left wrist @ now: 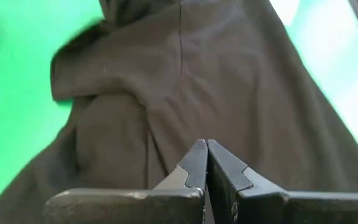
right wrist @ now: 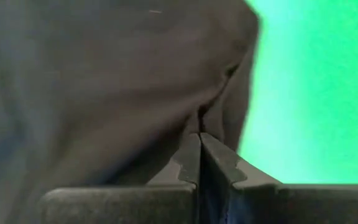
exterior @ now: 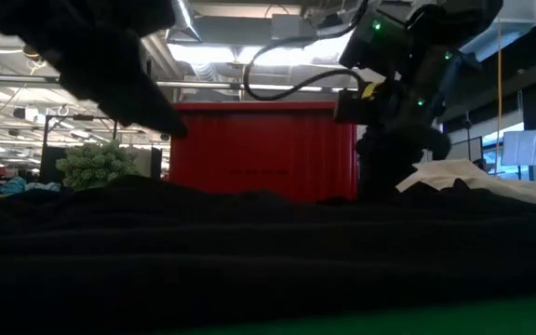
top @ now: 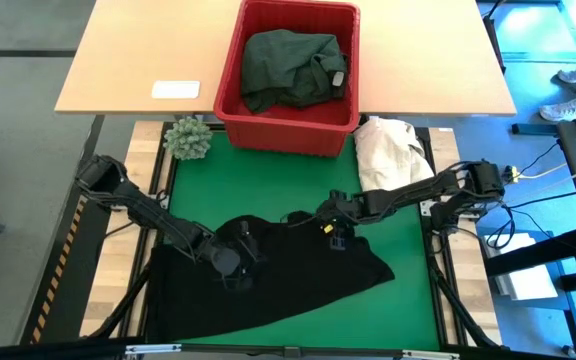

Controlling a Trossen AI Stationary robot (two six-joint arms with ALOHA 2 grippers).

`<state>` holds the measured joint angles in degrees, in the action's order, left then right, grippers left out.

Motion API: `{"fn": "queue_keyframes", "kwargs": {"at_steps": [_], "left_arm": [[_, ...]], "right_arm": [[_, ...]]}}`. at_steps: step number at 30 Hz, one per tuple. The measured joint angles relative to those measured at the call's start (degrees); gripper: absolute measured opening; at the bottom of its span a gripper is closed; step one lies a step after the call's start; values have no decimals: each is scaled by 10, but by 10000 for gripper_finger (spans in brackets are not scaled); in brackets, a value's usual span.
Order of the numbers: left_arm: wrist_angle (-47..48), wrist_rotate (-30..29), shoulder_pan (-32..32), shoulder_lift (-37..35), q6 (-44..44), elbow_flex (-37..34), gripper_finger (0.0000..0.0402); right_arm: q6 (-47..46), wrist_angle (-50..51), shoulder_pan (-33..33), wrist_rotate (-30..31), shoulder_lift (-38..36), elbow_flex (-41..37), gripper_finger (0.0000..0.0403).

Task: Fold laundry
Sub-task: Fold the black shirt

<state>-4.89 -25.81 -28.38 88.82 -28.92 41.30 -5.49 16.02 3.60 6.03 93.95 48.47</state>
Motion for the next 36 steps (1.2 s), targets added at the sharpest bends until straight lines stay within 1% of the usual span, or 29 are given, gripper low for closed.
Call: {"fn": "queue_keyframes", "kwargs": {"at_steps": [8, 13, 19, 23, 31, 36], "left_arm": [[2, 34, 0, 36, -25, 0, 0], [0, 36, 0, 36, -36, 0, 0], [-4, 36, 0, 36, -37, 0, 0], [-12, 26, 0, 36, -36, 0, 0], [-28, 24, 0, 33, -24, 0, 0], [-43, 24, 0, 33, -15, 0, 0]], "right_arm": [[-17, 31, -31, 66, -11, 0, 12], [-16, 51, -46, 76, -25, 0, 12], [-1, 51, -48, 105, -35, 0, 12], [-1, 53, -48, 106, -48, 0, 12], [-2, 56, -47, 63, -111, 0, 12], [-7, 86, -32, 64, -136, 0, 12]]}}
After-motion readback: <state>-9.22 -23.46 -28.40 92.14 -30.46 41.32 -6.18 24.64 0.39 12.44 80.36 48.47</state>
